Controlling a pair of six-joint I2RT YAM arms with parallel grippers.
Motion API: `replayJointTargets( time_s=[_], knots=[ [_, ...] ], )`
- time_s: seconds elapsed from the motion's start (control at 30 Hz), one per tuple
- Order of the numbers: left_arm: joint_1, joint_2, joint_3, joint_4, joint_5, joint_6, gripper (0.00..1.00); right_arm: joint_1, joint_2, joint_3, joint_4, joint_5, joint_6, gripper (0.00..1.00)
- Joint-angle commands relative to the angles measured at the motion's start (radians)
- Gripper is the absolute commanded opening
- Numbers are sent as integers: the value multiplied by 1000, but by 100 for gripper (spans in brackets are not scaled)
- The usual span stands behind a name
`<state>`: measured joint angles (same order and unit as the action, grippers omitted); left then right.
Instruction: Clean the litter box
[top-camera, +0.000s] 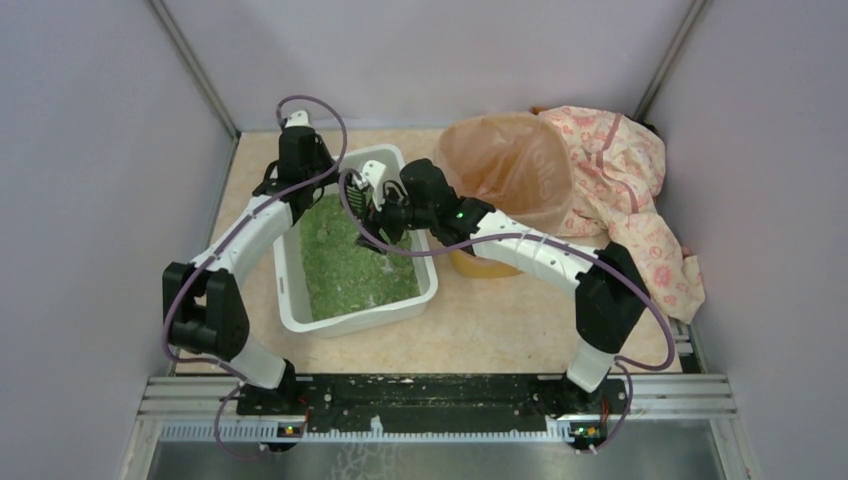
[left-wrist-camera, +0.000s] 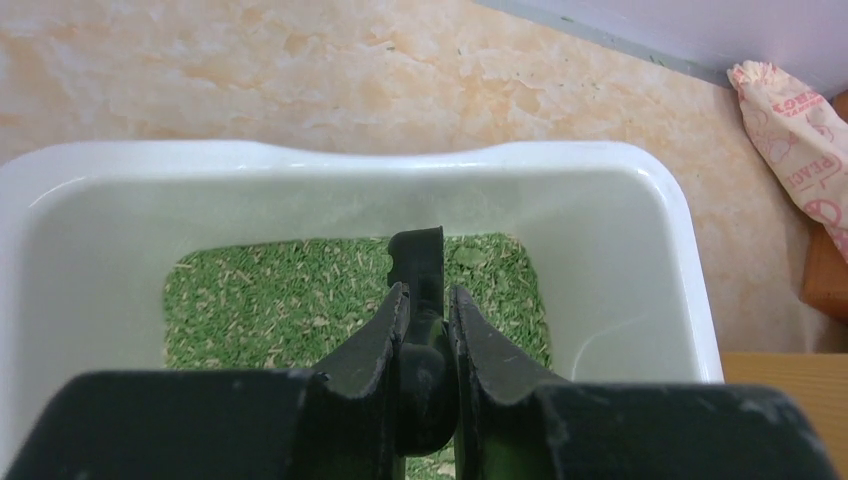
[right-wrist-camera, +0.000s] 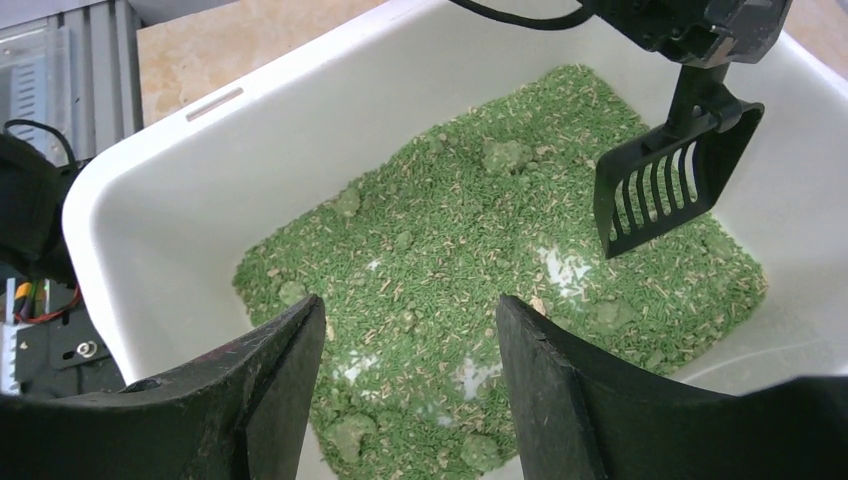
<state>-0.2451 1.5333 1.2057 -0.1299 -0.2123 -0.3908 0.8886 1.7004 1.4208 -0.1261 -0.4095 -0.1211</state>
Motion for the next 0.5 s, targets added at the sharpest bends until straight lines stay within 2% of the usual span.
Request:
replayJointTargets(
  time_s=[0.0,0.13,0.47],
  knots=[
    [19,63,60,62,66,-42,0,8,-42,-13,80,45,5,63],
    [54,79,20,85,149,-101,0,-10,-78,-56,118,26,37,63],
    [67,-12,-17,23,119,-65,0,-13,-121,-131,182,8,70,63]
  ],
)
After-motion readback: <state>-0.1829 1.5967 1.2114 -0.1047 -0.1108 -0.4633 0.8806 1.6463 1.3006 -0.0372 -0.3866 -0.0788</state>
